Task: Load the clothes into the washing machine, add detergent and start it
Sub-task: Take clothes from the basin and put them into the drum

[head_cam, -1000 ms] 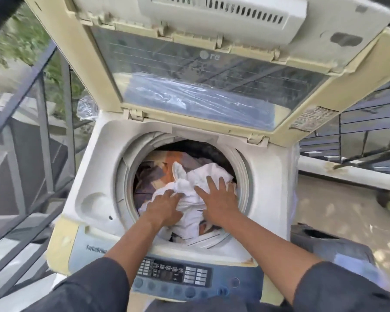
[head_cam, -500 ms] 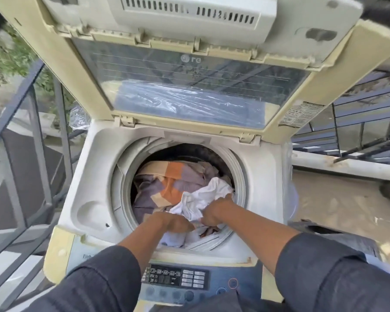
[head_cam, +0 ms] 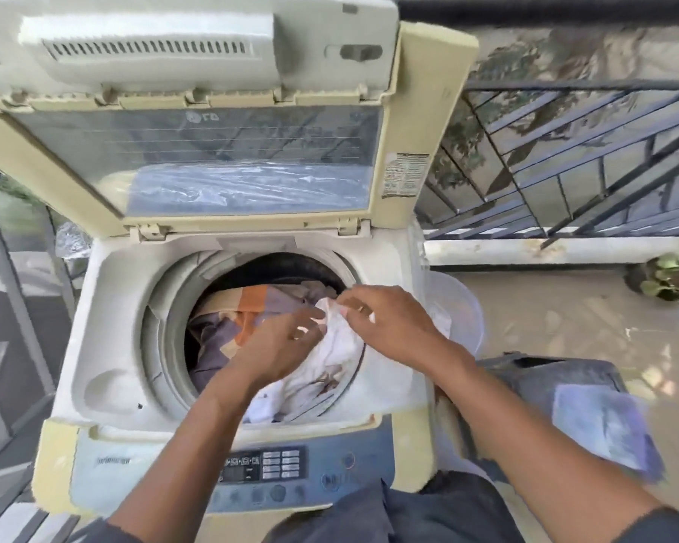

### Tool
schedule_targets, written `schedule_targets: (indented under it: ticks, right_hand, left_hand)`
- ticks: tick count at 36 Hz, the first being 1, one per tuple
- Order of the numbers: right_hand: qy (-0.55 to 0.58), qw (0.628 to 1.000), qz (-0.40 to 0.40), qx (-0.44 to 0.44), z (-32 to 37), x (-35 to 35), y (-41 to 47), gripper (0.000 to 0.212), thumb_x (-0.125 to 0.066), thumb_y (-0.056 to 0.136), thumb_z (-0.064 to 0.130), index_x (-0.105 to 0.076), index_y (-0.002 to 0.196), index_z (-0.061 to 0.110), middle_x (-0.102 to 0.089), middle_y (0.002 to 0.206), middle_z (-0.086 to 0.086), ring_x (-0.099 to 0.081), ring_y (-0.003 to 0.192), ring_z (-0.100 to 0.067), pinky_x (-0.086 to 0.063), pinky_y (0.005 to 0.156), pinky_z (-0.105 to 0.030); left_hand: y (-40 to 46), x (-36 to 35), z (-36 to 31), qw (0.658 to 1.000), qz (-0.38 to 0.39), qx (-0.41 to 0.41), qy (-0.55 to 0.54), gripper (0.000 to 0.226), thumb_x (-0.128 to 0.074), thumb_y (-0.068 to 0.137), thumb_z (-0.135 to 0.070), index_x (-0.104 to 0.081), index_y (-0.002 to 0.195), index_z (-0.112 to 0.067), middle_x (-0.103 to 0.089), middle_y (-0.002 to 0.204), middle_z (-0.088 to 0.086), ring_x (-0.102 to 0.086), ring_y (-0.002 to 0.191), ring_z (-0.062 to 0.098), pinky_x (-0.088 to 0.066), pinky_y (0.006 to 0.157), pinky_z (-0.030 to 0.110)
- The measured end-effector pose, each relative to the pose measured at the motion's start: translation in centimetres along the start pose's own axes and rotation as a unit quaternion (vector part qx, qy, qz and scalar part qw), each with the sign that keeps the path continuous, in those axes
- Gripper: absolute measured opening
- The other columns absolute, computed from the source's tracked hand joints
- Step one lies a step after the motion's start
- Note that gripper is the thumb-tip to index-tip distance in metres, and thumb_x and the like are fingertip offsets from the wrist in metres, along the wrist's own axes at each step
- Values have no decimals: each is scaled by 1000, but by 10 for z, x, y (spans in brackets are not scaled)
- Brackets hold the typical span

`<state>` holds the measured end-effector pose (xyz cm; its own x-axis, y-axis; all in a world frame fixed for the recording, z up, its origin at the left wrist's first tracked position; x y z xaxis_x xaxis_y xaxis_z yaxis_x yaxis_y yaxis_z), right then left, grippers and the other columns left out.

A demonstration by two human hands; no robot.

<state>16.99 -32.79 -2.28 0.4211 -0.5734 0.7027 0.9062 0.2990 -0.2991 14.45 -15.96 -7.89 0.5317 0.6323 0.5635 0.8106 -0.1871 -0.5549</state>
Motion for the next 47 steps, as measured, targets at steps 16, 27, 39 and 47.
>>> schedule_targets:
  ticks: [16,27,39,47]
  right_hand:
    - [119,956,-153,-219,-277,100,-55,16,-67,91,23,-75,99,35,-75,91,16,-70,86,-10,-57,85,-33]
    - [94,954,-8,-285,-429,44,7,23,-57,90,23,-73,106,28,-76,109,-6,-69,102,-32,-53,82,-33]
    - [38,952,144,-269,-569,-103,74,32,-49,94,21,-65,122,27,-67,126,-8,-62,113,-33,-45,82,-32]
    - [-94,946,242,-195,-650,-218,121,26,-52,96,10,-59,121,7,-59,121,-16,-59,114,-37,-41,75,-34]
  left_hand:
    - [74,-101,-198,994,2,-40,100,25,-59,104,-45,-69,125,-34,-71,90,-5,-70,92,22,-50,80,32]
    - [189,-200,-240,952,27,38,302,40,-55,103,-50,-65,130,-22,-73,124,17,-67,117,42,-54,91,40]
    - [337,-380,-93,930,198,152,269,47,-55,102,-40,-55,146,-23,-62,146,9,-60,132,34,-51,103,40]
    - [396,-462,-2,933,231,200,192,54,-55,106,-37,-47,156,-18,-55,157,11,-51,142,34,-43,111,38]
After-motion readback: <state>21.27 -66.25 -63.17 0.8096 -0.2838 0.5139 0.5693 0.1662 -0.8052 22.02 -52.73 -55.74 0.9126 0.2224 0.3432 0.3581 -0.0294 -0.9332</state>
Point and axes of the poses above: each hand's wrist, its own y-axis towards the middle knuckle, its own x-axis out of the back of the hand, z = x × y, the point moved 10 cm from there along y, towards the middle knuckle
